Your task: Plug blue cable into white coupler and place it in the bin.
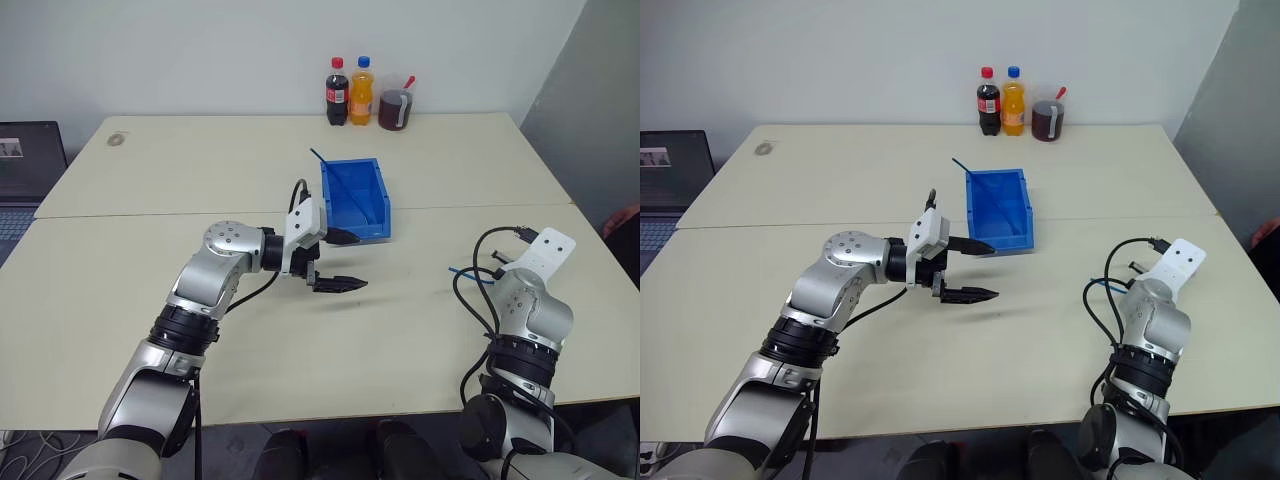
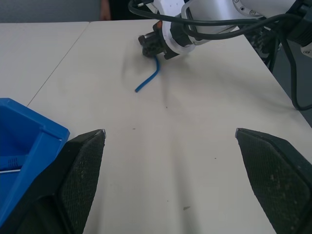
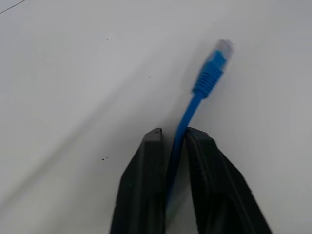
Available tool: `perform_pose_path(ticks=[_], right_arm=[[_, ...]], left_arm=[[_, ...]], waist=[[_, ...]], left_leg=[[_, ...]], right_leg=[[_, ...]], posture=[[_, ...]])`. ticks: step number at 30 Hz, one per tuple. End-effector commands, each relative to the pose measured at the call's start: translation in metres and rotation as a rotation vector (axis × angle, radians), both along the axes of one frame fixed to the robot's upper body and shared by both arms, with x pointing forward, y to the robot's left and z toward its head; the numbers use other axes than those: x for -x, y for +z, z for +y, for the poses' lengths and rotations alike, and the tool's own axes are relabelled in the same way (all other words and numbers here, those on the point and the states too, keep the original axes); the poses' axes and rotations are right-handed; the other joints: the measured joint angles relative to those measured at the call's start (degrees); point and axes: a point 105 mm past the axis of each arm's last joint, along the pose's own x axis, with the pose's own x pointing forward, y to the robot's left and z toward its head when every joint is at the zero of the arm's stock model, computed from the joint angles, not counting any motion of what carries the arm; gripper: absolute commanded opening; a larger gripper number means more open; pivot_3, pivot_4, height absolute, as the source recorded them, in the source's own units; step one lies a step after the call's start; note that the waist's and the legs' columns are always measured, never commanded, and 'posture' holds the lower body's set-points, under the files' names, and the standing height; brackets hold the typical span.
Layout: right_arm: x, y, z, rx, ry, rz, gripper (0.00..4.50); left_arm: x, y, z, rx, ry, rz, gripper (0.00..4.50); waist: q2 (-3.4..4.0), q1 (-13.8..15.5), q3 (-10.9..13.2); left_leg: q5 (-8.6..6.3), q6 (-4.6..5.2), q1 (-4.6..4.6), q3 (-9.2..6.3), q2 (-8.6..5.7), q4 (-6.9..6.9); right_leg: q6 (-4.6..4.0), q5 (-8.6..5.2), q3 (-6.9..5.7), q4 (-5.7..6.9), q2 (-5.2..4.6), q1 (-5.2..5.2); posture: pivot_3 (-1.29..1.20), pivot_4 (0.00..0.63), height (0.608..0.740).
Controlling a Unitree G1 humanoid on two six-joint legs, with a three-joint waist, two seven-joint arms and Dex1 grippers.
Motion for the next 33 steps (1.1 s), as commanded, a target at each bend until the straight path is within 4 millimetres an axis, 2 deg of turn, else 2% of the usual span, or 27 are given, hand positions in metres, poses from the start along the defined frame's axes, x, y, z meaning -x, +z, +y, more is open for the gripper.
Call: perform_pose_path(ticks=[1, 5, 7, 8, 10, 11, 14, 15, 17, 19, 20, 22, 24, 26, 28, 30, 33], right_arm=[[0.005, -0.009, -0.001, -0.011, -0.011, 0.033, 0.02], [0.003, 0.002, 0.001, 0.045, 0.063, 0.000, 0.02], [-0.012, 0.031, 0.023, 0.188, 0.350, -0.079, 0.02], [-0.015, 0.040, 0.035, 0.251, 0.475, -0.096, 0.02], [-0.010, 0.055, 0.061, 0.433, 0.785, -0.109, 0.02], [-0.002, 0.058, 0.070, 0.572, 0.973, -0.098, 0.02], [0.026, 0.050, 0.081, 0.829, 1.377, -0.026, 0.02], [0.030, 0.050, 0.084, 0.865, 1.450, -0.036, 0.02], [0.038, 0.051, 0.096, 1.015, 1.624, -0.087, 0.02], [0.045, 0.048, 0.113, 1.195, 1.790, -0.168, 0.02], [0.045, 0.044, 0.128, 1.241, 1.866, -0.230, 0.02], [0.037, 0.037, 0.158, 1.294, 1.941, -0.347, 0.02], [0.032, 0.034, 0.189, 1.411, 1.995, -0.469, 0.02], [0.032, 0.027, 0.221, 1.586, 2.046, -0.589, 0.02], [0.032, 0.010, 0.243, 1.694, 2.116, -0.633, 0.02], [0.036, -0.013, 0.253, 1.707, 2.222, -0.615, 0.02], [0.042, -0.036, 0.256, 1.676, 2.341, -0.585, 0.02]], left_arm=[[-0.001, 0.013, -0.001, 0.014, -0.009, -0.043, 4.50], [-0.001, 0.013, -0.003, 0.010, 0.010, -0.051, 4.50], [0.006, 0.013, 0.004, 0.026, 0.052, -0.039, 4.50], [0.008, 0.013, 0.008, 0.031, 0.072, -0.033, 4.50], [0.014, 0.011, 0.025, 0.038, 0.147, -0.016, 4.50], [0.015, 0.008, 0.042, 0.049, 0.246, -0.018, 4.50], [0.019, -0.005, 0.094, 0.095, 0.573, 0.007, 4.50], [0.028, -0.012, 0.103, 0.097, 0.623, 0.028, 4.50], [0.059, -0.028, 0.112, 0.105, 0.689, 0.093, 4.50], [0.090, -0.042, 0.111, 0.129, 0.753, 0.149, 4.50], [0.110, -0.050, 0.106, 0.149, 0.790, 0.179, 4.50], [0.136, -0.058, 0.098, 0.175, 0.891, 0.198, 4.50], [0.150, -0.066, 0.094, 0.179, 0.979, 0.201, 4.50], [0.163, -0.073, 0.092, 0.183, 1.060, 0.220, 4.50], [0.173, -0.077, 0.093, 0.197, 1.147, 0.233, 4.50], [0.179, -0.079, 0.093, 0.202, 1.210, 0.223, 4.50], [0.186, -0.082, 0.096, 0.211, 1.286, 0.218, 4.50]], waist=[[0.00, 0.1, 0.0], [0.00, 0.1, 0.0], [0.02, 0.1, 0.0], [0.09, -0.1, 0.1], [0.36, -0.7, 0.2], [0.38, -0.9, 0.2], [0.28, -1.1, 0.2], [0.22, -1.1, 0.2], [0.16, -1.4, 0.3], [0.01, -1.5, 0.4], [-0.14, -1.4, 0.5], [-0.64, -1.7, 0.8], [-1.02, -1.5, 1.1], [-1.14, -1.2, 1.3], [-1.12, -0.7, 1.3], [-1.12, 0.0, 1.3], [-1.30, 0.5, 1.2]], left_leg=[[0.00, 0.00, 0.00, -0.02, 0.00, 0.00], [0.00, 0.00, -0.03, -0.03, -0.01, 0.00], [0.00, 0.00, -0.04, -0.04, -0.01, 0.00], [0.00, 0.00, -0.06, -0.03, -0.01, 0.00], [0.00, 0.01, -0.05, 0.01, -0.02, 0.00], [-0.01, 0.02, -0.07, 0.01, -0.04, -0.01], [-0.03, 0.05, -0.06, -0.21, 0.02, -0.03], [-0.04, 0.04, -0.08, -0.24, 0.06, -0.01], [-0.04, 0.04, -0.04, -0.40, 0.15, -0.02], [-0.04, 0.03, 0.07, -0.34, 0.14, -0.03], [-0.04, 0.03, 0.12, -0.36, 0.21, -0.01], [-0.04, 0.02, 0.28, -0.25, 0.25, 0.00], [-0.02, 0.00, 0.73, -0.13, 0.19, 0.01], [-0.02, 0.01, 1.26, -0.23, 0.15, 0.10], [0.04, 0.10, 1.32, -0.24, 0.04, 0.10], [0.07, 0.11, 1.31, -0.20, 0.04, 0.24], [0.03, 0.07, 1.12, 0.01, -0.02, 0.29]], right_leg=[[-0.01, 0.01, 0.00, 0.00, 0.00, 0.00], [-0.02, 0.01, 0.00, -0.02, 0.00, 0.00], [-0.02, 0.01, 0.01, -0.02, 0.00, 0.00], [-0.02, 0.01, 0.01, -0.04, 0.00, 0.00], [-0.01, 0.00, 0.09, -0.05, -0.01, -0.07], [0.02, -0.01, 0.15, -0.06, -0.03, -0.13], [0.15, -0.13, 0.03, -0.09, -0.01, -0.08], [0.23, -0.18, -0.01, -0.12, 0.03, -0.04], [0.26, -0.21, 0.00, -0.09, 0.04, -0.04], [0.25, -0.21, 0.10, -0.06, -0.02, 0.01], [0.25, -0.21, 0.09, -0.04, -0.13, 0.07], [0.27, -0.21, 0.11, -0.06, -0.27, 0.20], [0.33, -0.16, 0.17, -0.09, -0.61, 0.67], [-0.10, -0.30, 0.17, -0.15, -0.68, 1.24], [-0.15, -0.31, 0.19, -0.17, -0.71, 1.20], [-0.19, -0.33, 0.19, -0.17, -0.73, 1.11], [-0.31, -0.44, 0.21, -0.24, -0.72, 1.14]], posture=[[0.00, 0.150, 0.740], [0.00, 0.150, 0.740], [0.00, 0.150, 0.740], [0.00, 0.150, 0.740], [0.00, 0.150, 0.740], [0.00, 0.150, 0.740], [0.00, 0.150, 0.740], [0.00, 0.150, 0.740], [0.00, 0.150, 0.740], [0.00, 0.150, 0.740], [0.00, 0.150, 0.740], [0.00, 0.150, 0.740], [0.00, 0.150, 0.740], [0.00, 0.150, 0.740], [0.00, 0.150, 0.740], [0.00, 0.150, 0.740], [0.00, 0.150, 0.740]])
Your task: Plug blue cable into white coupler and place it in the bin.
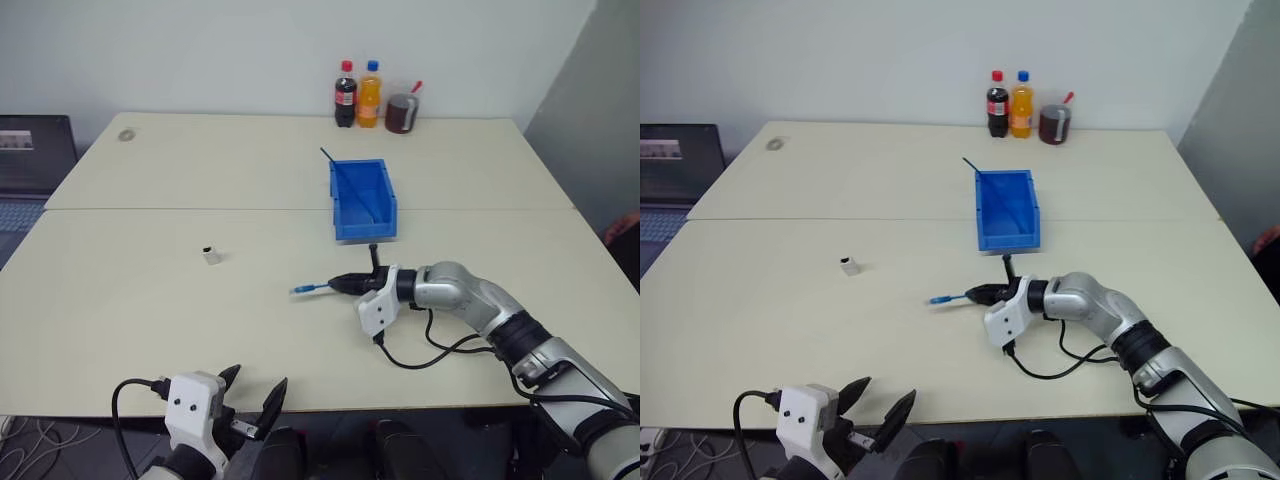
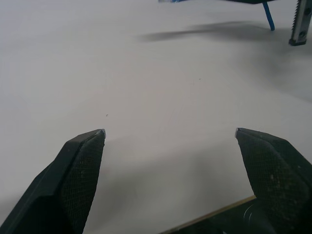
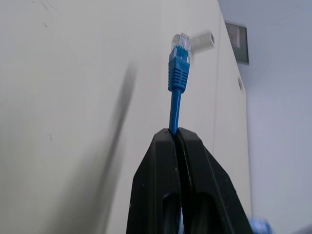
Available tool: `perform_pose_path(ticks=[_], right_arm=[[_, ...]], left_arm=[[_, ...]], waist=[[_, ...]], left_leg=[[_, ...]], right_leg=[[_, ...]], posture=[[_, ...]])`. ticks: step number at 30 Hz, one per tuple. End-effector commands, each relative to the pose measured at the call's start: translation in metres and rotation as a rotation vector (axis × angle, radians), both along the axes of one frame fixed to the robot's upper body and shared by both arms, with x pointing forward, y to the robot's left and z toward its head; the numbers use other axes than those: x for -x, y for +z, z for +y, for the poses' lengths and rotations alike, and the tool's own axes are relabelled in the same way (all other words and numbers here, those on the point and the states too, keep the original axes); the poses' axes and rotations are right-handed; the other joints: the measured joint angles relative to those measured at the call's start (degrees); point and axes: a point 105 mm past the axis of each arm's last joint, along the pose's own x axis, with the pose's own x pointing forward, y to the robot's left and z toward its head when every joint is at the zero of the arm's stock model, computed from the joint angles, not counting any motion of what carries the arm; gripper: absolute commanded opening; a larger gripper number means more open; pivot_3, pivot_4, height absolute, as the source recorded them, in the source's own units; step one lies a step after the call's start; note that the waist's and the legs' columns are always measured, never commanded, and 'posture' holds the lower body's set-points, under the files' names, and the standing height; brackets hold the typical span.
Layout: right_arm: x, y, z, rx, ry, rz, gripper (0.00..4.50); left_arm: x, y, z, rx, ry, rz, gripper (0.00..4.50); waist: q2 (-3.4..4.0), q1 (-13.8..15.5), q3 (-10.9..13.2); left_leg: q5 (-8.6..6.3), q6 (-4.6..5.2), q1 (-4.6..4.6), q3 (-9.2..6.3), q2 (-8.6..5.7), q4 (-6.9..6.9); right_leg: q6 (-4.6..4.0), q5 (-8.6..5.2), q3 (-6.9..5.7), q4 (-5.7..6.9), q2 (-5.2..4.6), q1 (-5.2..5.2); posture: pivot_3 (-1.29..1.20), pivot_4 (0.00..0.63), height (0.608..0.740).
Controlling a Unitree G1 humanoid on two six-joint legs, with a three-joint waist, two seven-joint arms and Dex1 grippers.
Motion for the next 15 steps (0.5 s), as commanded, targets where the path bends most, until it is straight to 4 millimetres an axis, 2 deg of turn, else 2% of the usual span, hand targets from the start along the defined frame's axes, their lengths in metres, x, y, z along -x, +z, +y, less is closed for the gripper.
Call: perform_pose_path(ticks=[1, 6, 7, 10, 13, 15], right_arm=[[0.009, -0.033, -0.004, 0.101, 0.068, 0.064, 0.02], [0.012, -0.042, -0.006, 0.064, 0.001, 0.384, 0.02], [0.010, -0.040, -0.005, 0.055, -0.007, 0.422, 0.48], [0.006, -0.031, -0.002, 0.030, -0.018, 0.474, 1.07], [0.005, -0.024, -0.003, 0.006, -0.016, 0.505, 1.88], [0.005, -0.017, -0.011, -0.015, -0.022, 0.515, 2.25]], left_arm=[[0.004, 0.013, -0.001, -0.026, 0.071, -0.076, 4.50], [0.013, 0.006, 0.000, -0.030, 0.104, -0.075, 4.50], [0.013, 0.005, -0.001, -0.030, 0.102, -0.078, 4.50], [0.011, 0.001, -0.002, -0.028, 0.085, -0.088, 4.50], [0.008, -0.002, -0.001, -0.031, 0.056, -0.097, 4.50], [0.002, -0.003, 0.003, -0.044, 0.000, -0.101, 4.50]], waist=[[-0.11, 0.2, -0.1], [-0.39, 0.0, -0.3], [-0.34, 0.0, -0.3], [-0.16, -0.1, -0.1], [-0.02, -0.1, -0.1], [0.02, 0.0, -0.1]], left_leg=[[-0.02, 0.00, -0.25, 0.01, -0.11, 0.00], [-0.11, 0.01, -0.13, -0.05, 0.05, -0.02], [-0.11, 0.01, -0.09, -0.07, 0.06, -0.02], [-0.11, 0.02, 0.21, -0.11, 0.13, -0.12], [-0.11, 0.02, 0.55, -0.11, 0.15, -0.25], [-0.11, 0.02, 0.56, -0.11, 0.14, -0.28]], right_leg=[[-0.12, 0.07, -0.03, -0.03, -0.03, 0.08], [-0.22, -0.02, -0.09, -0.14, -0.11, 0.24], [-0.26, -0.05, -0.12, -0.09, -0.12, 0.27], [-0.13, -0.28, -0.11, 0.16, -0.08, 0.36], [-0.18, -0.32, -0.10, 0.21, -0.06, 0.54], [-0.20, -0.34, -0.10, 0.21, -0.06, 0.54]], posture=[[0.00, 0.150, 0.740], [0.00, 0.150, 0.740], [0.00, 0.150, 0.740], [0.00, 0.150, 0.740], [0.00, 0.150, 0.740], [0.00, 0.150, 0.740]])
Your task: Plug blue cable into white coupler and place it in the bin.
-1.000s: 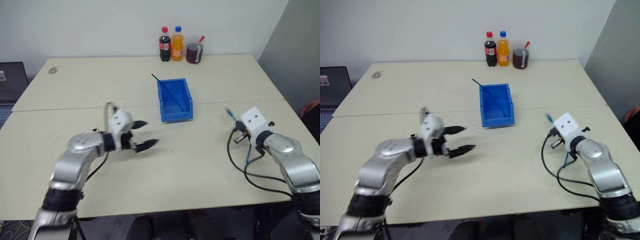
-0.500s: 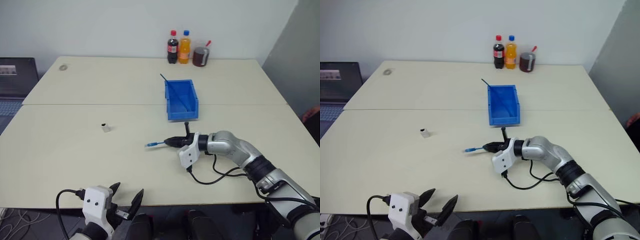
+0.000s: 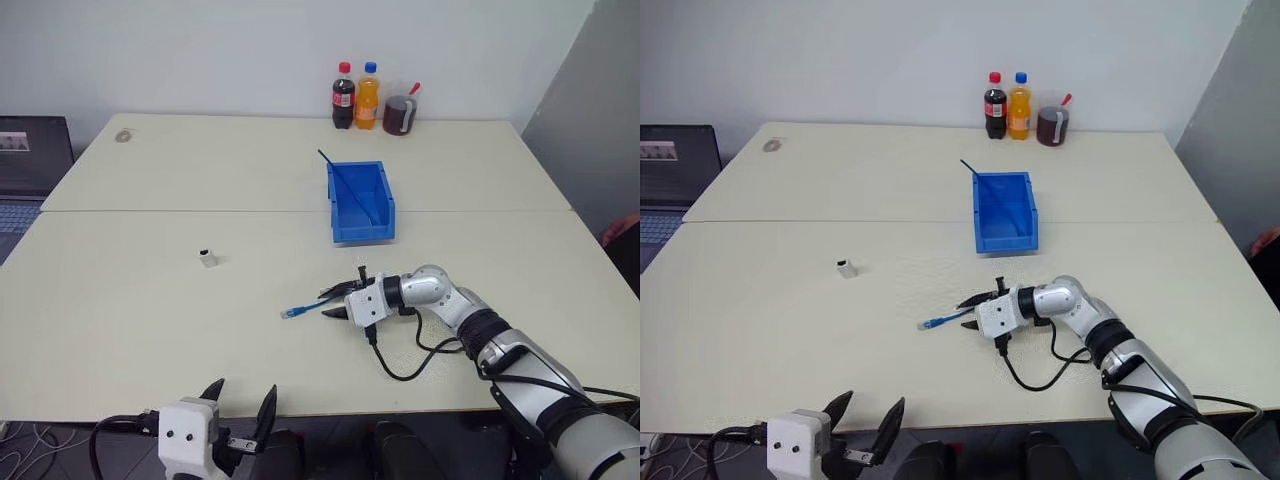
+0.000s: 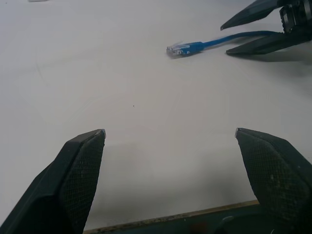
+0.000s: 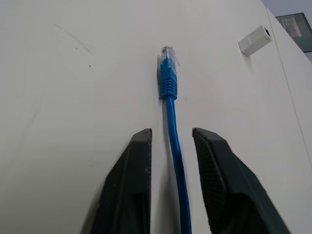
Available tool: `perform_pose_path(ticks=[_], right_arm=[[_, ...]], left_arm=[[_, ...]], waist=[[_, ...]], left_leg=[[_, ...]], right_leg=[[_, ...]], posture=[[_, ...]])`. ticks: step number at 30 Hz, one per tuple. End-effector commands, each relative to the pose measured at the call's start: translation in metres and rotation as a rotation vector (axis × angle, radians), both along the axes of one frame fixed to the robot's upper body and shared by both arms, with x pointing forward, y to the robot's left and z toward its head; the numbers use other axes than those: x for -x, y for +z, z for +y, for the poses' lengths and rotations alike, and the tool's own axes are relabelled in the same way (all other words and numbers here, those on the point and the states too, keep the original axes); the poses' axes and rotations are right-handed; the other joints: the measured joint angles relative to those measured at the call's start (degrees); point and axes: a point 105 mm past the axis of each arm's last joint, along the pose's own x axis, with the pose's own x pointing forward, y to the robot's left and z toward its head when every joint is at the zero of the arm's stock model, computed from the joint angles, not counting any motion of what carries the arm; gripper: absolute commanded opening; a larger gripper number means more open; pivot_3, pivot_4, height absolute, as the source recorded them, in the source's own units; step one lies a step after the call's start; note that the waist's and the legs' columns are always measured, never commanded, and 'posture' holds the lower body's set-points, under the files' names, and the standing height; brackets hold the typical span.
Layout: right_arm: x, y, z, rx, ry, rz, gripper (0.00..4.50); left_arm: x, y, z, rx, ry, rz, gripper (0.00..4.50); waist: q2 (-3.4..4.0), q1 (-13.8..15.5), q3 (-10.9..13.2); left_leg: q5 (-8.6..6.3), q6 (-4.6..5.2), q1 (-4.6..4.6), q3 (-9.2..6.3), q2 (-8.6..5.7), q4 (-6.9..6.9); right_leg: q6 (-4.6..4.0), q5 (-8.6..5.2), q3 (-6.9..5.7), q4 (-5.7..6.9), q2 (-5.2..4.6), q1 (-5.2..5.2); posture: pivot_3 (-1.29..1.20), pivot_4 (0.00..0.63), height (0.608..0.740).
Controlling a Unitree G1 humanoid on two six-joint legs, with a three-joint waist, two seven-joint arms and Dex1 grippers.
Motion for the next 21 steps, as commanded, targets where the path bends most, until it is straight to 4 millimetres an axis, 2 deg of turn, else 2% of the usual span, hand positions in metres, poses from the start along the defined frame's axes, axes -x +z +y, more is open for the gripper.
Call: perform_pose_path(ticks=[1, 3, 7, 9, 11, 13, 15, 18, 21], right_arm=[[0.007, -0.004, -0.014, 0.029, 0.010, 0.057, 2.47], [0.008, 0.006, -0.020, -0.006, -0.015, 0.081, 2.98], [0.011, 0.054, -0.037, -0.150, -0.114, 0.119, 4.04], [0.014, 0.071, -0.044, -0.198, -0.163, 0.151, 4.45], [0.030, 0.094, -0.062, -0.251, -0.247, 0.283, 4.48], [0.049, 0.100, -0.073, -0.244, -0.300, 0.403, 4.48], [0.061, 0.100, -0.079, -0.228, -0.337, 0.496, 4.48], [0.084, 0.092, -0.095, -0.195, -0.420, 0.687, 4.48], [0.087, 0.093, -0.096, -0.218, -0.483, 0.703, 4.48]], left_arm=[[-0.008, 0.004, 0.004, -0.023, -0.078, -0.033, 4.50], [-0.017, 0.004, 0.012, -0.050, -0.141, -0.039, 4.50], [-0.066, 0.023, 0.035, -0.137, -0.336, -0.086, 4.50], [-0.083, 0.034, 0.035, -0.145, -0.434, -0.093, 4.50], [-0.104, 0.044, 0.022, -0.120, -0.651, -0.053, 4.50], [-0.119, 0.053, 0.012, -0.051, -0.775, -0.005, 4.50], [-0.126, 0.055, 0.007, -0.031, -0.852, 0.026, 4.50], [-0.145, 0.049, 0.000, -0.094, -0.982, 0.070, 4.50], [-0.149, 0.041, -0.004, -0.137, -1.089, 0.113, 4.50]], waist=[[0.06, 0.2, 0.0], [0.17, 0.5, 0.1], [0.47, 1.6, 0.3], [0.53, 1.5, 0.3], [0.64, 1.5, 0.4], [0.74, 2.1, 0.4], [0.71, 1.9, 0.4], [0.69, 1.3, 0.4], [0.68, 1.0, 0.4]], left_leg=[[0.00, 0.00, -0.02, 0.00, -0.01, -0.01], [0.00, 0.00, -0.07, -0.01, -0.07, -0.04], [0.00, 0.00, -0.23, -0.23, -0.07, -0.04], [0.02, -0.02, -0.39, -0.34, -0.01, 0.03], [0.03, -0.03, -0.46, -0.41, 0.00, 0.05], [0.04, -0.05, -0.71, -0.49, -0.08, 0.09], [0.05, -0.08, -0.84, -0.54, -0.01, 0.15], [0.01, -0.11, -0.92, -0.47, -0.15, 0.08], [0.01, -0.11, -0.99, -0.42, -0.20, 0.07]], right_leg=[[-0.01, -0.01, -0.02, 0.00, 0.00, 0.00], [-0.01, -0.05, -0.05, 0.00, 0.00, -0.03], [-0.03, 0.00, -0.21, 0.04, 0.00, -0.09], [0.15, 0.13, -0.37, 0.12, 0.08, -0.21], [0.32, 0.37, -0.47, 0.10, 0.11, -0.24], [0.23, 0.44, -0.62, 0.10, 0.24, -0.33], [0.26, 0.46, -0.89, 0.03, 0.21, -0.45], [0.39, 0.48, -0.80, -0.04, 0.10, -0.48], [0.44, 0.44, -0.82, -0.02, 0.21, -0.56]], posture=[[0.00, 0.150, 0.740], [0.00, 0.150, 0.740], [0.00, 0.150, 0.740], [0.00, 0.150, 0.740], [0.00, 0.150, 0.740], [0.00, 0.150, 0.740], [0.00, 0.150, 0.740], [0.00, 0.150, 0.740], [0.00, 0.150, 0.740]])
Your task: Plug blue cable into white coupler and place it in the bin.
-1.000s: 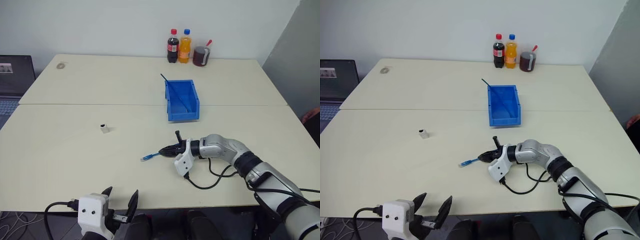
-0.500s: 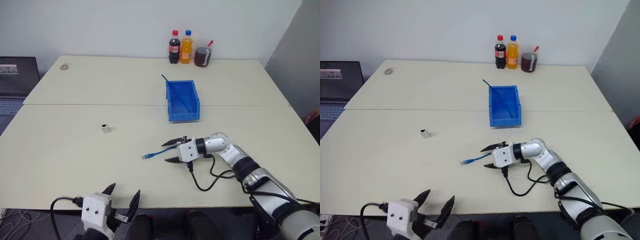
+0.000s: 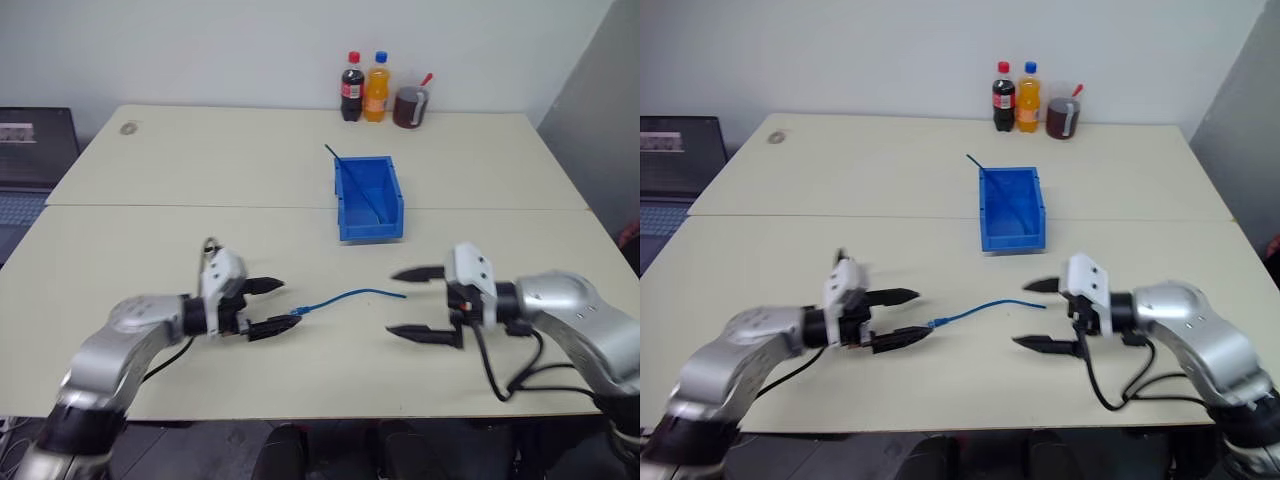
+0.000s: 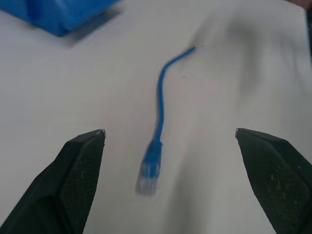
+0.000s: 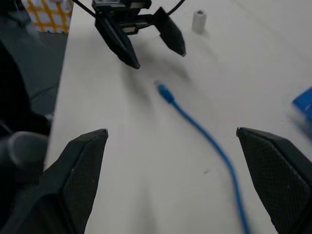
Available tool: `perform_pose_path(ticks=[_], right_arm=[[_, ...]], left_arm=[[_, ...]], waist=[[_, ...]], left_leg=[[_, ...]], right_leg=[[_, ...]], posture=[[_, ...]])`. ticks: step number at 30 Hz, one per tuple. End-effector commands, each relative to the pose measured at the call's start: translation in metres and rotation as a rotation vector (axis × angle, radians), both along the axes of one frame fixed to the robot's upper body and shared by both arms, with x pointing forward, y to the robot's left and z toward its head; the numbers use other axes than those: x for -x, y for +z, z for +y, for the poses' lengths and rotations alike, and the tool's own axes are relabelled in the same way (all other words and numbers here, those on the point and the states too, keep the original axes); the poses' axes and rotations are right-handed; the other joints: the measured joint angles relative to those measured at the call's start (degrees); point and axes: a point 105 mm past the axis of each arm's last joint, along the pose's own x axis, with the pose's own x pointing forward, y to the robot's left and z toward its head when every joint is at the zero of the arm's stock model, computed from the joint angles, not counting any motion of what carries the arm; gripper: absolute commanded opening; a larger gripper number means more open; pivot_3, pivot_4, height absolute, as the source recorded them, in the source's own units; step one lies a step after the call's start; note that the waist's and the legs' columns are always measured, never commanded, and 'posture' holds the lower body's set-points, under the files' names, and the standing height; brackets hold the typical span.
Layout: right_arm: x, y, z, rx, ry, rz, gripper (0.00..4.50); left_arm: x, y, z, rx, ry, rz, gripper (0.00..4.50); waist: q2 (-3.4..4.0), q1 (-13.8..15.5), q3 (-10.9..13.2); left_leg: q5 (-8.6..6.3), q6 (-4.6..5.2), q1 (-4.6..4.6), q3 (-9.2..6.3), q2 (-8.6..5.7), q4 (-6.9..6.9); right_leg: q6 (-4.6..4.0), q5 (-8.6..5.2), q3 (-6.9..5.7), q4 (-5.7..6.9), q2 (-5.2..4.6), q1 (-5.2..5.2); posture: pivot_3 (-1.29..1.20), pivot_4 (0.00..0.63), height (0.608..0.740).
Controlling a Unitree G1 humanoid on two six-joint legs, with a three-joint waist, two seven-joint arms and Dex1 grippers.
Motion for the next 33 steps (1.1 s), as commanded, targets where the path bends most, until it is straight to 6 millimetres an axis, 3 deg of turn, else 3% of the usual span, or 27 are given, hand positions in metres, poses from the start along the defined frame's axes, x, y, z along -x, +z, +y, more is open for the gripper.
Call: perform_pose_path(ticks=[1, 4, 7, 14, 17, 33], right_arm=[[0.004, 0.017, 0.004, -0.036, -0.064, -0.030, 4.48], [0.001, 0.019, 0.003, -0.046, -0.140, -0.050, 4.48], [0.002, 0.020, 0.000, -0.050, -0.191, -0.054, 4.48], [0.006, 0.019, -0.004, -0.050, -0.255, -0.050, 4.48], [0.007, 0.017, -0.004, -0.048, -0.264, -0.055, 4.50], [0.000, 0.009, -0.007, -0.056, -0.253, -0.051, 4.50]], left_arm=[[0.000, -0.013, -0.002, -0.083, -0.141, 0.021, 4.50], [-0.008, -0.027, -0.001, -0.143, -0.163, 0.022, 4.50], [-0.003, -0.037, 0.004, -0.207, -0.225, 0.032, 4.50], [-0.003, -0.041, 0.021, -0.269, -0.217, 0.036, 4.50], [-0.005, -0.045, 0.025, -0.279, -0.194, 0.047, 4.00], [0.003, -0.054, 0.032, -0.290, -0.176, 0.088, 0.30]], waist=[[0.00, -0.4, 0.0], [0.00, -0.5, 0.0], [-0.01, -0.1, 0.0], [0.00, -0.1, 0.0], [-0.01, -0.1, 0.0], [0.01, -0.8, 0.0]], left_leg=[[0.00, 0.00, 0.04, 0.01, -0.02, -0.01], [0.00, 0.00, 0.04, 0.01, 0.02, -0.02], [0.00, 0.00, 0.02, 0.02, 0.08, -0.01], [0.00, 0.00, 0.07, 0.04, 0.12, 0.00], [0.00, 0.01, 0.08, 0.04, 0.11, 0.01], [0.00, 0.01, 0.13, 0.04, 0.14, 0.01]], right_leg=[[0.00, 0.00, 0.10, 0.01, 0.08, -0.02], [0.01, -0.01, 0.16, 0.02, 0.29, -0.04], [0.19, -0.12, 0.20, 0.02, 0.36, -0.03], [0.20, -0.11, 0.35, 0.03, 0.33, -0.03], [0.21, -0.11, 0.36, 0.04, 0.34, -0.02], [0.21, -0.12, 0.39, 0.06, 0.43, -0.01]], posture=[[0.00, 0.150, 0.740], [0.00, 0.150, 0.740], [0.00, 0.150, 0.740], [0.00, 0.150, 0.740], [0.00, 0.150, 0.740], [0.00, 0.150, 0.740]])
